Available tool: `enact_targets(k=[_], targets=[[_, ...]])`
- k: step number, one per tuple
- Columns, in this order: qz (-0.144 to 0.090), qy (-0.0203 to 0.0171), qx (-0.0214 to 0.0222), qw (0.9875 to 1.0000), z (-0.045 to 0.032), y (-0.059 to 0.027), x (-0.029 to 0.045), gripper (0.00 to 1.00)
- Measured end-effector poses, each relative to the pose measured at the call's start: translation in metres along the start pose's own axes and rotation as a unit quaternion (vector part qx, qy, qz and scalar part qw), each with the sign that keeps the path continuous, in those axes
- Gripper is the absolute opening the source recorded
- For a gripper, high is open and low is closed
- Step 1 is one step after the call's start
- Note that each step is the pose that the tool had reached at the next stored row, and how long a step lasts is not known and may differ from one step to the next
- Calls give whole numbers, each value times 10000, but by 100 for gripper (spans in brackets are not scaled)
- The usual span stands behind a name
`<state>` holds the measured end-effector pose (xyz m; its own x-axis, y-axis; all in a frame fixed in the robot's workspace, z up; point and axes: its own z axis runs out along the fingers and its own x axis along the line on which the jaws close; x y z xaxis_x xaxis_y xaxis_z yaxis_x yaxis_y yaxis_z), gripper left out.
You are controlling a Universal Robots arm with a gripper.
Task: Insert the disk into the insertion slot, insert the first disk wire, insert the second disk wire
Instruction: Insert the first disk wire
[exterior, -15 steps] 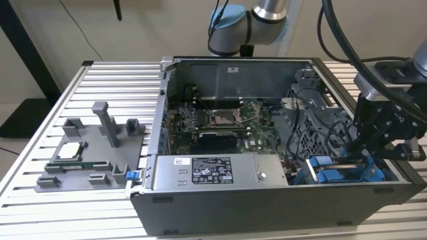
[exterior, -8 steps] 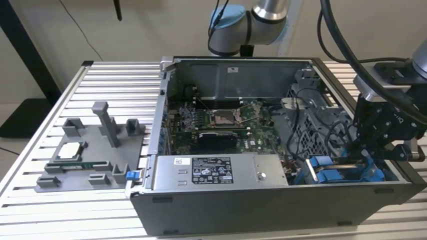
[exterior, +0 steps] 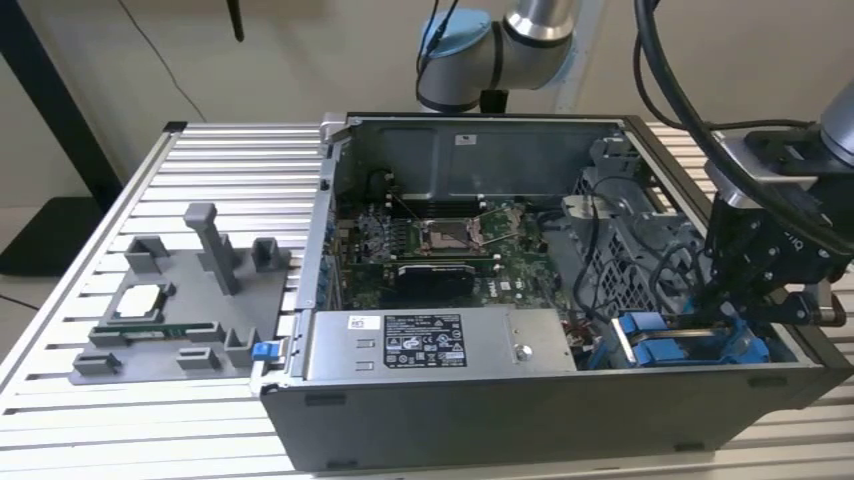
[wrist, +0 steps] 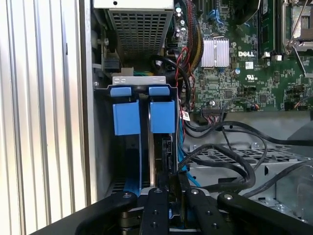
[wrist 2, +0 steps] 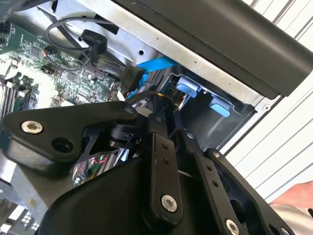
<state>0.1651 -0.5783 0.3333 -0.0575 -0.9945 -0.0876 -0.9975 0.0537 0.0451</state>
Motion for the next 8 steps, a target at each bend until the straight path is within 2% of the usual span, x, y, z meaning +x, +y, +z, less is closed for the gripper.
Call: enact_targets(k=[3, 4, 8], targets=[[-1, -8, -2, 10000, 17, -3, 0, 0], [-1, -9, -3, 10000, 20, -3, 1, 100], [-1, -5, -4, 10000, 15, -3, 1, 100]])
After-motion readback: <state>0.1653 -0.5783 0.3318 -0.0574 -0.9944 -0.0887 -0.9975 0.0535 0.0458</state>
